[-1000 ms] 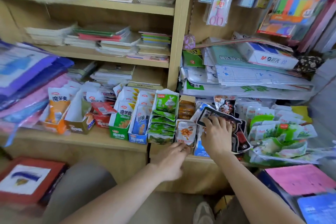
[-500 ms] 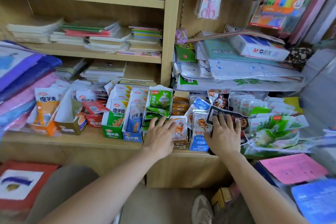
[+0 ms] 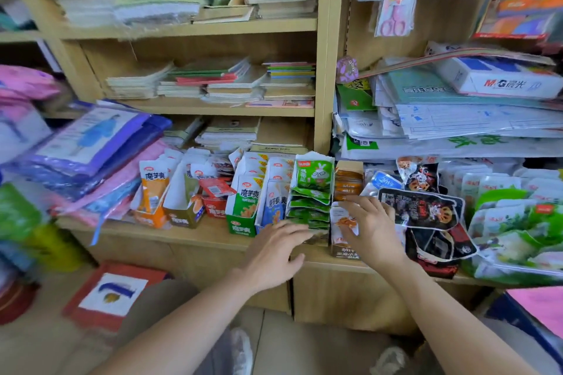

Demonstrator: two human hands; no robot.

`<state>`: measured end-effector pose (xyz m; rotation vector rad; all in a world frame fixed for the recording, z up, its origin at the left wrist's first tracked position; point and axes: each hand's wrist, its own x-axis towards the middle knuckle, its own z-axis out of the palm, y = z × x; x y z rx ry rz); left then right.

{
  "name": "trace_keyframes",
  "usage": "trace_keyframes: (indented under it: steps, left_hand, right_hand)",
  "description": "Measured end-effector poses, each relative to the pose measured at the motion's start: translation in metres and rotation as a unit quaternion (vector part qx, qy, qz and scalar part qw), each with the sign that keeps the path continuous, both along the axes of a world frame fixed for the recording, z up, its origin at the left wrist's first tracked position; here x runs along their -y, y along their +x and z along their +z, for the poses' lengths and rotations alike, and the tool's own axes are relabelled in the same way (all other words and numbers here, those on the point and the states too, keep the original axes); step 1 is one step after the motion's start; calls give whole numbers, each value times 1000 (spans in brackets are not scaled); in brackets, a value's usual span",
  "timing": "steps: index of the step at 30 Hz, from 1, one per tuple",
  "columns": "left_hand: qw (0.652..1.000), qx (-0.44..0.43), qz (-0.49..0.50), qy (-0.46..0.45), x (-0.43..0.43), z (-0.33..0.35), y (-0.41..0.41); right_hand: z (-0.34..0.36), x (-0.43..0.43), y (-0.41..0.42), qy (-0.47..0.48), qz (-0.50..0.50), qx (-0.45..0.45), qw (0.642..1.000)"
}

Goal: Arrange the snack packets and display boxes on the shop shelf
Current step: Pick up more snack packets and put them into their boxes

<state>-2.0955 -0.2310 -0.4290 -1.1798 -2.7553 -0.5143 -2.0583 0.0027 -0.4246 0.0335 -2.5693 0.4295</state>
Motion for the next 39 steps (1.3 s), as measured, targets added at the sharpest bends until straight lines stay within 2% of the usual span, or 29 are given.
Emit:
trace_keyframes:
  steps: [4, 7, 11, 16, 21, 23, 25, 27, 30, 32, 35, 39]
  left_hand:
    - [994, 25, 87, 67, 47, 16, 11]
    - [986, 39, 157, 40, 88, 27, 10]
    - [969, 77, 230, 43, 146, 34, -2]
    - [932, 80, 337, 108, 211, 24, -29]
    - [894, 42, 402, 193, 258, 6, -66]
    - [890, 19, 399, 222, 271, 0, -83]
    - [898, 1, 392, 198, 280, -5, -101]
    - [916, -3, 372, 150, 286, -11, -119]
    - [939, 6, 331, 94, 294, -29, -138]
    - [945, -18, 321, 67, 297, -41, -142]
    - [941, -45, 324, 86, 297, -43, -143]
    - [929, -81, 348, 100, 304, -45, -139]
  right_hand:
    - [14, 48, -1, -107, 116, 6, 987]
    - [20, 85, -5, -162, 159, 52, 973]
    - [23, 128, -26, -189, 213, 94, 954]
    - [14, 180, -62, -186, 232, 107, 949]
    - [21, 230, -102, -140, 224, 40, 964]
    - [30, 250, -124, -90, 228, 20, 969]
    - [36, 265, -145, -9, 245, 11, 969]
    - [36, 274, -162, 78, 236, 62, 967]
    - [35, 275, -185, 167, 187, 212, 944]
    - [34, 275, -194, 179, 174, 256, 934]
    - [24, 278, -189, 183, 142, 242, 942]
    - [6, 278, -181, 140, 139, 203, 959]
